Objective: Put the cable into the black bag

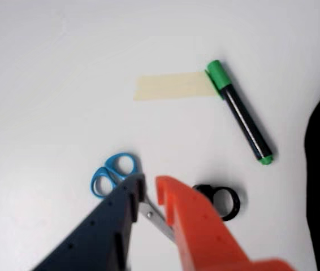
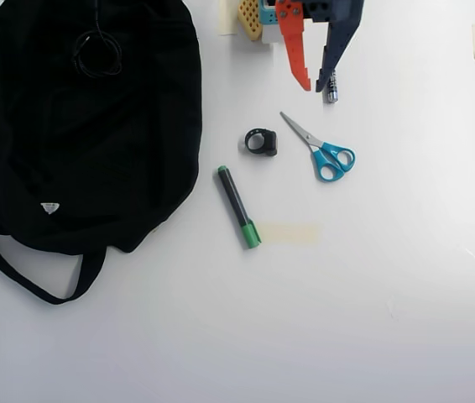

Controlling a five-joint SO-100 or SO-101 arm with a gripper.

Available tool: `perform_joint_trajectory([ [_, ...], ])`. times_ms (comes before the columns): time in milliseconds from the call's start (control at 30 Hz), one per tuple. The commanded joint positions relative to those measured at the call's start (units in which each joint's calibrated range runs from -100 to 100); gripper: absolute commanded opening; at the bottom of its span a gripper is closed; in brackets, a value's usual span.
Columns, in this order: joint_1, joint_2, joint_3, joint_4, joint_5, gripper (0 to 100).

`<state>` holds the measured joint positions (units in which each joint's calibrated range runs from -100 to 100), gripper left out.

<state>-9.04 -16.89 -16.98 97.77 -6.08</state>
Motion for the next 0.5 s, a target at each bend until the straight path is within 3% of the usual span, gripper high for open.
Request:
perform_joint_trajectory([
  [0,-1.13,-3.69,1.08,1.11,0.05,2],
  [467,-3.60,-9.74,14.29,-3.02,0.05,2],
])
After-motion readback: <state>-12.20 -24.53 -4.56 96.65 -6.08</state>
